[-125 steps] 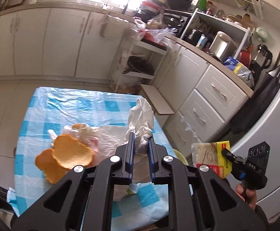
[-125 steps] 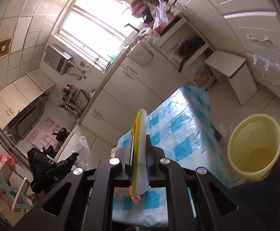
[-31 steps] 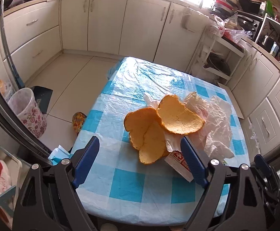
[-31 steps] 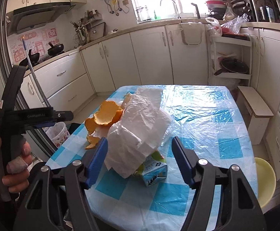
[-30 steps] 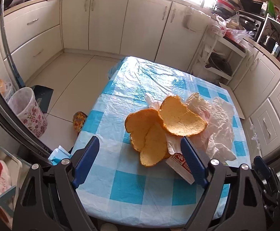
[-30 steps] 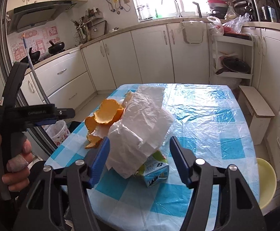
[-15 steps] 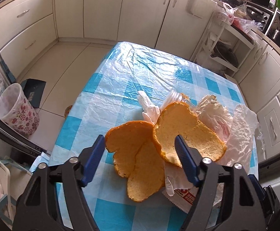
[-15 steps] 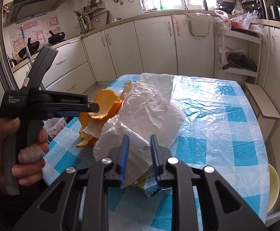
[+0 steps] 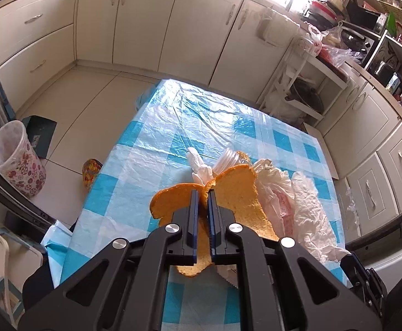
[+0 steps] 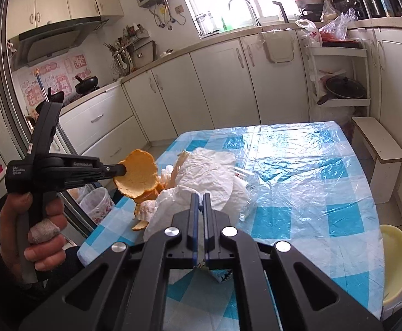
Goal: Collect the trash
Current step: 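Grasp the white plastic with the right tool while the left tool grasps orange peel, then carry both items to the yellow bin and open the right tool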
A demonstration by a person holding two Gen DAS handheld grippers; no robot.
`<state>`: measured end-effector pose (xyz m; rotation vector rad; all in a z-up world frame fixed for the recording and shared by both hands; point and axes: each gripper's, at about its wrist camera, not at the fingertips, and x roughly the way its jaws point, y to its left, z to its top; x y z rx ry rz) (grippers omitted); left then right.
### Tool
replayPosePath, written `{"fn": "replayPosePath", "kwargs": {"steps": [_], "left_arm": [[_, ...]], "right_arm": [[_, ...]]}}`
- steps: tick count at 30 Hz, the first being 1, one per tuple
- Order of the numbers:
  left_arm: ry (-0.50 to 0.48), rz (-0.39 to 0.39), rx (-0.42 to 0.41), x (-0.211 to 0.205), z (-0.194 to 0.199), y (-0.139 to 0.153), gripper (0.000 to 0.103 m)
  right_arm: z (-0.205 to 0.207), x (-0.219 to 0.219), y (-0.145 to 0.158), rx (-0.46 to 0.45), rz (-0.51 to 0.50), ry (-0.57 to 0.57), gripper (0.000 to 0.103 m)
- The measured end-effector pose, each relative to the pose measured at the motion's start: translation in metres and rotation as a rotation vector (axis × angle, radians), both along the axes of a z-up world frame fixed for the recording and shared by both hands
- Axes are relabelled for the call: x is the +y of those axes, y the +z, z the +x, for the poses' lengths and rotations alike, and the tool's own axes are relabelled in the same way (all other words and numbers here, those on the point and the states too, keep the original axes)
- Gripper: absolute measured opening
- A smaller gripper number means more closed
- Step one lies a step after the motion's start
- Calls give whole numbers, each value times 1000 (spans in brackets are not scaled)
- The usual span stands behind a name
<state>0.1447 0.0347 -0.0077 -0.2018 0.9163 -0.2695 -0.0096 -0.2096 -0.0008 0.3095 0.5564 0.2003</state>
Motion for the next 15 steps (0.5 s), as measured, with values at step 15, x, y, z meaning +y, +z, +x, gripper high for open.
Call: {"fn": "replayPosePath", "kwargs": {"steps": [15], "left_arm": [[-39,-48,-73,13,-39,44,6]], "right_arm": [[-43,-49,42,-112,125,-101,4]]}}
